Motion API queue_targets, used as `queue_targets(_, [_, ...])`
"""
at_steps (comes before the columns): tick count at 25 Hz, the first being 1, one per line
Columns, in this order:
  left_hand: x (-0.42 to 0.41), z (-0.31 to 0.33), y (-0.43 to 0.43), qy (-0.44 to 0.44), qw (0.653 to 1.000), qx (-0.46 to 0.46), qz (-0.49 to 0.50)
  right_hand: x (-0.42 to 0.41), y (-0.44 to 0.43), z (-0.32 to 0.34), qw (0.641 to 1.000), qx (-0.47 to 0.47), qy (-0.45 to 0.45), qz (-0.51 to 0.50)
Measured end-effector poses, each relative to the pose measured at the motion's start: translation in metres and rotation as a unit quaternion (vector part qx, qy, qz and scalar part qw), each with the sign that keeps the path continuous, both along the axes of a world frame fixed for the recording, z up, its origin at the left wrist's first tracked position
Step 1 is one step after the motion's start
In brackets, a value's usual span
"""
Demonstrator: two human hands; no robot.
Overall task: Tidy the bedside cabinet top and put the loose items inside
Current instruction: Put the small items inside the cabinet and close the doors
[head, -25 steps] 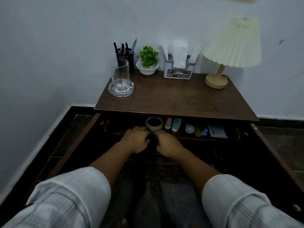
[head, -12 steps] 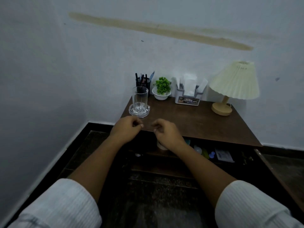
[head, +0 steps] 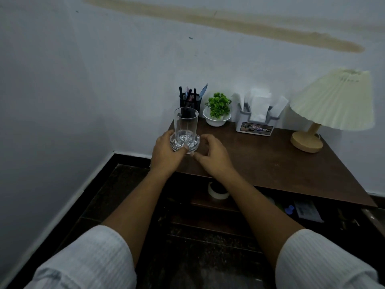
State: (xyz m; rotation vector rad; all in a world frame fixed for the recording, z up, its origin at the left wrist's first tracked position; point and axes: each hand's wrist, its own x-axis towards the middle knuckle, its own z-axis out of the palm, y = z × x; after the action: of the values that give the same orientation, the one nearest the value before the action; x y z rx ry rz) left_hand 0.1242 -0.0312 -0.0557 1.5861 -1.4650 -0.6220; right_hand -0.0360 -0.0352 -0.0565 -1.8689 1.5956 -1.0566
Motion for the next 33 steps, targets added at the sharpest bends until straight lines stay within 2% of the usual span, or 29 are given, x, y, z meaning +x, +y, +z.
queue_targets(3, [0.002, -0.002, -0.008, 0.018, 1.000, -0.010, -0.018, 0.002, -0.016, 0.001, 1.000, 0.011, 0.008, 0.014])
queue_targets(8, [0.015, 0.002, -0.021, 0.051, 0.997, 0.027, -0.042, 0.004, -0.036, -0.001, 0.990, 0.031, 0.135, 0.008])
queue_targets(11, [0.019, 0.011, -0.027, 0.090, 0.993, 0.027, -0.067, 0.009, -0.041, 0.001, 0.985, 0.036, 0.168, -0.008])
queue_targets(14, [0.012, 0.017, -0.035, 0.121, 0.986, 0.001, -0.112, 0.017, -0.044, -0.003, 0.986, 0.032, 0.161, -0.001])
queue_targets(20, [0.004, 0.013, -0.051, 0.139, 0.985, 0.005, -0.104, 0.027, -0.059, -0.014, 0.982, 0.011, 0.185, -0.032])
queue_targets(23, [0.006, 0.014, -0.051, 0.139, 0.984, 0.003, -0.114, 0.022, -0.052, -0.010, 0.989, -0.004, 0.148, -0.029])
queue_targets(27, [0.005, 0.030, -0.031, 0.135, 0.980, -0.011, -0.145, 0.008, -0.022, 0.001, 0.996, -0.018, 0.080, -0.034])
queue_targets(33, [-0.012, 0.043, 0.048, 0.189, 0.961, 0.003, -0.200, -0.018, 0.064, 0.019, 0.996, -0.014, 0.084, -0.035])
